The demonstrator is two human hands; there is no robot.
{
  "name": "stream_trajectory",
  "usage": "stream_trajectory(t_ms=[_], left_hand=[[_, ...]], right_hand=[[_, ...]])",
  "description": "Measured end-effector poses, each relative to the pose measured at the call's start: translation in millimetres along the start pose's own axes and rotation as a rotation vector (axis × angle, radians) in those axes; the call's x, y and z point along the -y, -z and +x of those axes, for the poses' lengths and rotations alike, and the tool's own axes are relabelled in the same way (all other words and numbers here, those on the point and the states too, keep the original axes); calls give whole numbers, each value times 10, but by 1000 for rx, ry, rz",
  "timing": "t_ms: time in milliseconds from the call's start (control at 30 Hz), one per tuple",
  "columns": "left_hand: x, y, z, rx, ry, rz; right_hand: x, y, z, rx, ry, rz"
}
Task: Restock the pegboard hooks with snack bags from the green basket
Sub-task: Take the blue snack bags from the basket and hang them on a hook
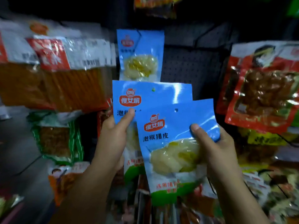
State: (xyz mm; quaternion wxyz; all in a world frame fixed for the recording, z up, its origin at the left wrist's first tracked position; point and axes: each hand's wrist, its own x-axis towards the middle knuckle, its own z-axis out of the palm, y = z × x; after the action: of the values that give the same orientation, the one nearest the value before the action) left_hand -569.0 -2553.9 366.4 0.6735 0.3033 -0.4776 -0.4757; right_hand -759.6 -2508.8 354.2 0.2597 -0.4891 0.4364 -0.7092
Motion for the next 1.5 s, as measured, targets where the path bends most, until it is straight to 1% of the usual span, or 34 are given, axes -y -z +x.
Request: stream_trajectory(t_ms=[67, 167, 300, 367, 400, 500, 600, 800, 1167, 1333, 1500], left_hand=[[-162, 85, 186, 40, -51, -5], [-319, 196, 441, 144, -87, -3], [-584, 262, 806, 272, -148, -59], [-741, 236, 973, 295, -201, -89], [-811, 202, 1053, 298, -241, -59], [-960, 69, 1270, 246, -344, 59], [-1025, -41, 1459, 150, -394, 43], [-1187, -215, 1736, 59, -499, 136], [-987, -207, 1988, 0, -384, 173], [-866, -206, 2169, -34, -356, 259], [-764, -253, 2409, -81, -393, 387]], right_hand=[[115, -258, 130, 25, 51, 17], [221, -556, 302, 41, 139, 17], [348, -728, 513, 11, 222, -10], [403, -779, 604, 11, 241, -56], [428, -798, 656, 8, 245, -75], [484, -863, 796, -8, 277, -102], [498, -929, 917, -16, 325, -66], [480, -1049, 1180, -73, 347, -31], [344, -1064, 1455, 0, 306, -22], [199, -1114, 1616, 16, 282, 2], [73, -1183, 1900, -17, 243, -21]])
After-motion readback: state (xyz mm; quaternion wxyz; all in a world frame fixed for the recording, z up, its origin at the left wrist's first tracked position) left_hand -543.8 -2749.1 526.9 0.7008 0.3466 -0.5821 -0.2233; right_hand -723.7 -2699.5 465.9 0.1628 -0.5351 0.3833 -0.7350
